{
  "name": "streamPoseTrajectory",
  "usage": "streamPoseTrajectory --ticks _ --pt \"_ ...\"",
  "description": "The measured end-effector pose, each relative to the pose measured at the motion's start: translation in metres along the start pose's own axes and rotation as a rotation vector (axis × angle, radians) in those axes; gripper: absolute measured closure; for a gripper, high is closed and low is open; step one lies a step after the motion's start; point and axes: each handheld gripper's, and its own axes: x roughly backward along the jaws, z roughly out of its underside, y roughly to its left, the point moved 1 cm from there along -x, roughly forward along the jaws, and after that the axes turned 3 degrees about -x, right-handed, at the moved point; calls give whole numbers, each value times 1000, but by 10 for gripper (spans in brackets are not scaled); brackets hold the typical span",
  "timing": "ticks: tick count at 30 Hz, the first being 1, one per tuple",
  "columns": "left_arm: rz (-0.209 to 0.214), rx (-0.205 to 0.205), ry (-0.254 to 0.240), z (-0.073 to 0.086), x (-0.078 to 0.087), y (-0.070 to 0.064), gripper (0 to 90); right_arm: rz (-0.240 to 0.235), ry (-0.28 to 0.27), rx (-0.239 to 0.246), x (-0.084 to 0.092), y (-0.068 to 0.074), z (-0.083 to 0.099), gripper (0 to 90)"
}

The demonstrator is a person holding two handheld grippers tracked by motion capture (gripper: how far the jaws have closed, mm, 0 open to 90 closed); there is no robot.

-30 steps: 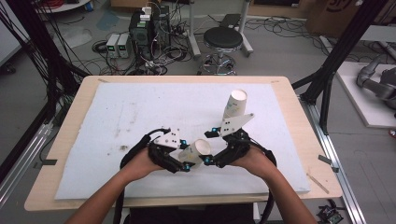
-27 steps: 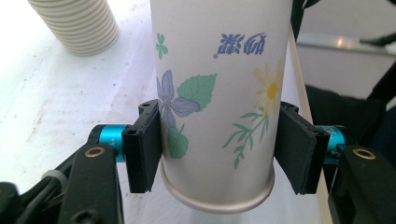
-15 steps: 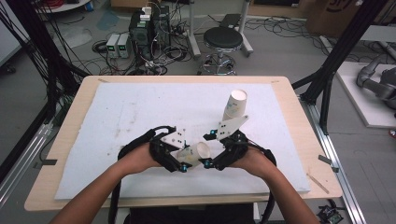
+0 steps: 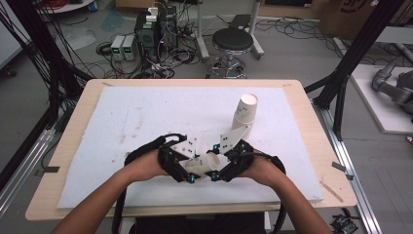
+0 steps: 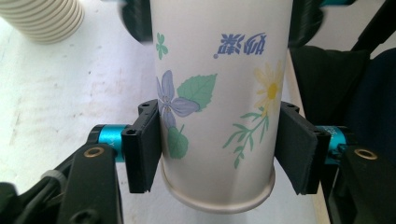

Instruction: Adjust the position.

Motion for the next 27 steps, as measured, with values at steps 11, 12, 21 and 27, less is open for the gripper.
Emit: streamPoseTrajectory --ticks 11,12,21,27 --pt "5 42 -193 17 5 -3 168 -28 -37 -21 8 -1 4 366" --pt "4 58 -219 21 5 -4 168 -29 -43 -36 9 -1 6 366" --pt "-71 133 -384 42 11 -8 168 -23 -146 -104 13 0 23 365" --pt "-114 162 -496 49 11 -12 177 -9 -209 -118 14 1 31 365"
